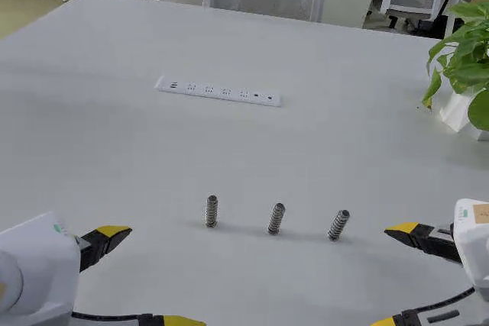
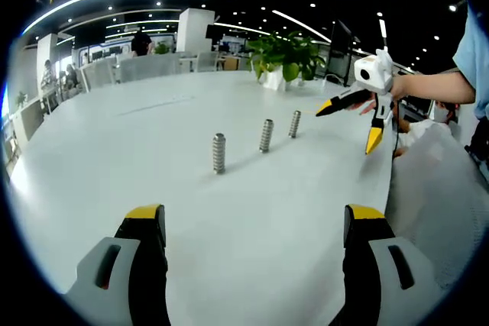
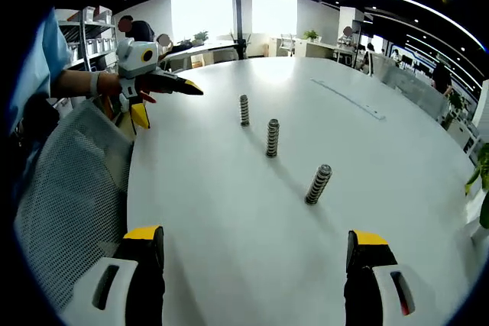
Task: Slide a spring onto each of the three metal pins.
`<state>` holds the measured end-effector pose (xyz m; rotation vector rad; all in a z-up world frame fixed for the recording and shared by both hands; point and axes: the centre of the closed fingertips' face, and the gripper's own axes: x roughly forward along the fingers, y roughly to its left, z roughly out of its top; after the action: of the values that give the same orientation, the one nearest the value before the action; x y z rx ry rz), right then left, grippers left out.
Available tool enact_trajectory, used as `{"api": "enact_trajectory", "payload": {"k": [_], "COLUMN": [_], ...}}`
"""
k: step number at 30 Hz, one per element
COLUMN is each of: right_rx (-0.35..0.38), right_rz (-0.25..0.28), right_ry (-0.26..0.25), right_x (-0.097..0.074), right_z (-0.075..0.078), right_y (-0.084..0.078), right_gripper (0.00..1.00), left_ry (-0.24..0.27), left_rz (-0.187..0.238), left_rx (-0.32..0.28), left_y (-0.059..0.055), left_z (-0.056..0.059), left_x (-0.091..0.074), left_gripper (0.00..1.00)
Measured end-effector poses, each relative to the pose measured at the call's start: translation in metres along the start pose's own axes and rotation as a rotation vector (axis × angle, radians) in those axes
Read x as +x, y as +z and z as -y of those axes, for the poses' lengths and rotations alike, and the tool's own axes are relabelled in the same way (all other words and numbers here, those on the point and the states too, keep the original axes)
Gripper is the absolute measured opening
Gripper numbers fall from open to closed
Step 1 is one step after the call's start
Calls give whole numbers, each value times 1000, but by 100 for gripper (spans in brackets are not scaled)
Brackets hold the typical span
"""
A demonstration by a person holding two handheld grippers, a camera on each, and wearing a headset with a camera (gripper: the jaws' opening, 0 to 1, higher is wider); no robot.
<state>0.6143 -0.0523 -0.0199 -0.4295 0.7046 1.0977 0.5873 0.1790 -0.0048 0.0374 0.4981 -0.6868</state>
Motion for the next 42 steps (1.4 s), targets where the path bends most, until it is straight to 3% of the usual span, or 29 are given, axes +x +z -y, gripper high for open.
{"api": "enact_trajectory", "payload": {"k": [5,12,18,42], "right_rx": [30,86,139,179], "right_rz": [28,68,103,118], "right_ry": [-25,-70,-99,-110], "right_x": [-11,-25,-30,-16], "right_z": [-9,-17,-21,-27], "right_y": [-6,-14,-21,-28], "right_gripper": [99,99,99,99], "left_ry": [1,-23,-22,13], "left_rz": [12,2,0,-6], "left_rx": [-34,-23,-22,-48], "left_y": [1,2,4,-7], "left_z": [3,9,7,-2], "left_x": [-1,3,3,0], "left_gripper": [96,96,96,96]}}
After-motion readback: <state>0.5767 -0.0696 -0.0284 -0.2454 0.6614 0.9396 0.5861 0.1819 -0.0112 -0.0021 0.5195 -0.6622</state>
